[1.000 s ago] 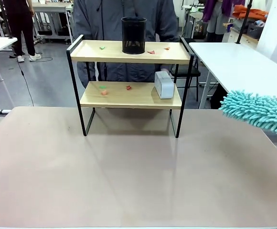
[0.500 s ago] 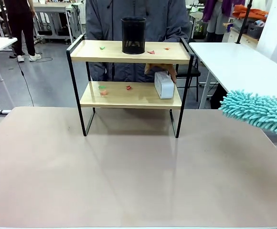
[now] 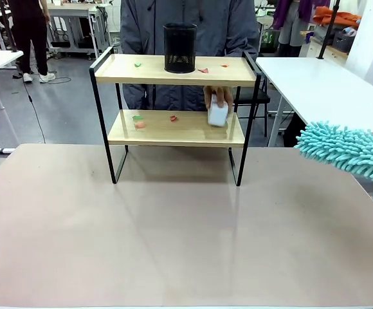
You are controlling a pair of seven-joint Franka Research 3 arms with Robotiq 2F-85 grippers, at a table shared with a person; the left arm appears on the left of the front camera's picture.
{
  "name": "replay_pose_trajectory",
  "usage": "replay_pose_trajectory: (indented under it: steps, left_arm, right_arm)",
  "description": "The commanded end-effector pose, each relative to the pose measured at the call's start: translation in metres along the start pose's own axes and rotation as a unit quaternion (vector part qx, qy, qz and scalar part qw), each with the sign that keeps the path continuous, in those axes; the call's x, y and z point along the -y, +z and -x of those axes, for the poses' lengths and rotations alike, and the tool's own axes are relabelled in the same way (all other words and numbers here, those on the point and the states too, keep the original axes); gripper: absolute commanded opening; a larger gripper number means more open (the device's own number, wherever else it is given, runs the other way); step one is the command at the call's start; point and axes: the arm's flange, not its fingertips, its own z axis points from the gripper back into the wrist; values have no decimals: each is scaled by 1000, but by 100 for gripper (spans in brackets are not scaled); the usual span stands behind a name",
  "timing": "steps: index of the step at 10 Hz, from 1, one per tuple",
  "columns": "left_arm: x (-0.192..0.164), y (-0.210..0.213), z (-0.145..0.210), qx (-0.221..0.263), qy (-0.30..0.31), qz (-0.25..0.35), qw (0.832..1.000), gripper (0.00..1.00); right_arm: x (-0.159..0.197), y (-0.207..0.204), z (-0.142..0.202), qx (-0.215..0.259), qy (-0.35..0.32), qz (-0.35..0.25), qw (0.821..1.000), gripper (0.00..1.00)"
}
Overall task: Clean the shelf.
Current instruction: Clean the specific tier of the Shelf with the Duster once objects are removed.
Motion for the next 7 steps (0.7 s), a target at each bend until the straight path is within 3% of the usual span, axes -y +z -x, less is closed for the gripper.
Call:
replay_pose_trajectory:
  steps: [1, 7]
  left_arm:
    - [0, -1, -1, 10, -11, 10, 1000, 100]
    - [0, -1, -1, 10, -11, 10, 1000, 100]
  right_arm:
    - [-2, 4, 3, -6, 1, 2, 1000, 0]
    - [-2, 4, 3, -6, 1, 2, 1000, 0]
